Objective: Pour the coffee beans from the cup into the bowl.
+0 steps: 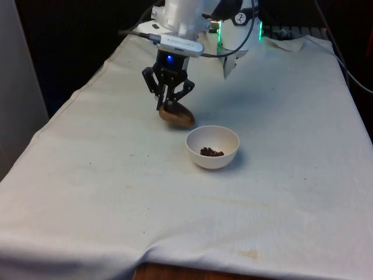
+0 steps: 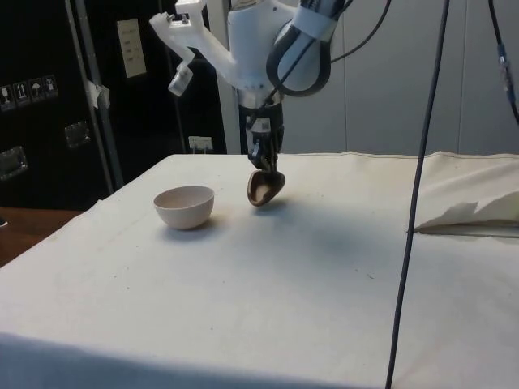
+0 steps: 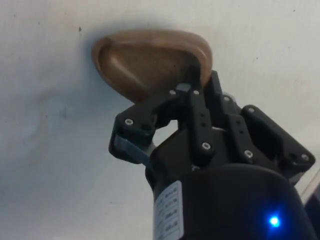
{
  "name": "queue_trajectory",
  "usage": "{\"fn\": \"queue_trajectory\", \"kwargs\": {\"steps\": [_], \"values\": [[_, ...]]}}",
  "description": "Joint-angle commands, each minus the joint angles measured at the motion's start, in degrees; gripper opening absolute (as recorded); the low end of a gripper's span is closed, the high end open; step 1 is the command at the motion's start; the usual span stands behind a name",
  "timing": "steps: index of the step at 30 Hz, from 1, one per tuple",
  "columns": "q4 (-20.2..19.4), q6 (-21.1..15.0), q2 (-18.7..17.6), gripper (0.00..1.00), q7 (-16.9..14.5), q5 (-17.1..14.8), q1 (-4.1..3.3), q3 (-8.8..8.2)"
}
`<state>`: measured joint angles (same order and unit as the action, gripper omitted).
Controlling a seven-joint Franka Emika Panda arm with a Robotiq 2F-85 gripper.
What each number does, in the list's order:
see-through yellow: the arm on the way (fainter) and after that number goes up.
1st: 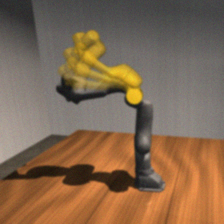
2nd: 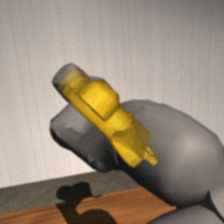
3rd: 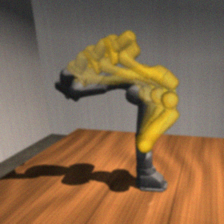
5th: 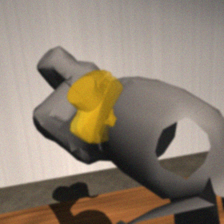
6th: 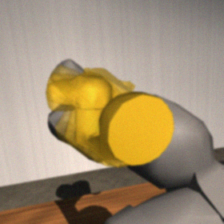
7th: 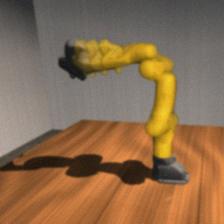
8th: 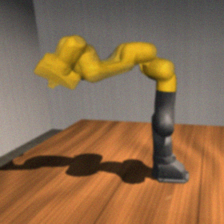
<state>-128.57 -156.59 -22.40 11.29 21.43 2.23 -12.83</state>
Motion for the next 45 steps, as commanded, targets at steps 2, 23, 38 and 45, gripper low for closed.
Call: {"fn": "queue_trajectory", "kwargs": {"steps": [2, 23, 38, 45], "values": [[-0.06, -0.34, -0.17, 0.01, -2.35, -2.52, 1.15, 1.15], [1.38, 0.63, -1.72, 0.01, -19.19, -21.26, 1.55, 0.57], [2.41, 1.95, -2.58, 0.01, -30.94, -33.75, 1.66, -0.17], [2.98, 2.92, -2.86, 0.3, -34.15, -37.18, 1.32, -0.8]]}}
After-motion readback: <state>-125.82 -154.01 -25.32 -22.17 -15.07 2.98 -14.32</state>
